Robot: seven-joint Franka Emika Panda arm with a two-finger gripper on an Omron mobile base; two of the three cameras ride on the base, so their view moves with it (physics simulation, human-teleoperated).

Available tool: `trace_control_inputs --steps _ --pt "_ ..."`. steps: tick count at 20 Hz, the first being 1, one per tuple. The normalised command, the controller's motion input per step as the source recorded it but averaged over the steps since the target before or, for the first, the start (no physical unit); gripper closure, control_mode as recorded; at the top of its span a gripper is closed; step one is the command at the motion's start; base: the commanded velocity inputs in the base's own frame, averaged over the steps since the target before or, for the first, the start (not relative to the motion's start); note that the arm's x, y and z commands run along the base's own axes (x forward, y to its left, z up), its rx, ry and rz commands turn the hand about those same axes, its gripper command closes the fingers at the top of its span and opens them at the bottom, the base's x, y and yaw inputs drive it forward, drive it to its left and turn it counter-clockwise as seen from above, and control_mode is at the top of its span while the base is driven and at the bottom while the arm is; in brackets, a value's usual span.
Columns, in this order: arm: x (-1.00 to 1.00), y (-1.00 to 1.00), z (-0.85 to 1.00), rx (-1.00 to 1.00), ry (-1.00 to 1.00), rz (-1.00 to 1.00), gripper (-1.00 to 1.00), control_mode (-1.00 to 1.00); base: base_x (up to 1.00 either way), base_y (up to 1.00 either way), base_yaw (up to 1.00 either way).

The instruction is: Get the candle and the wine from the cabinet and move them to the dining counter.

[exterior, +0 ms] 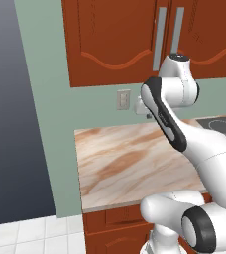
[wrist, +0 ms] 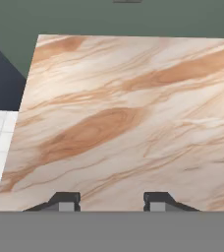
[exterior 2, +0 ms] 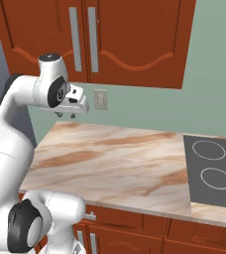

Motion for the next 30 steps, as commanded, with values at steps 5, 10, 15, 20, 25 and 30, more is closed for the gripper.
trace_control_inputs --steps 5,10,15,20,25,30 --pt "-0.10 0.01 0.00 0.00 -0.05 0.00 -1.00 -1.00 0.00 0.00 0.00" --pt "-0.32 -0.01 0.31 0.00 -0.36 0.06 -1.00 -1.00 0.00 0.00 0.00" --pt "-0.38 -0.04 0.44 0.00 -0.50 0.08 -1.00 -1.00 0.00 0.00 0.00" --pt "-0.27 -0.11 0.53 0.00 -0.53 0.07 -1.00 -1.00 0.00 0.00 0.00" --pt "-0.05 -0.07 0.63 0.00 -0.47 0.01 -1.00 -1.00 0.00 0.00 0.00" --pt "0.00 0.00 0.52 0.00 -0.40 0.00 -1.00 -1.00 0.00 0.00 0.00"
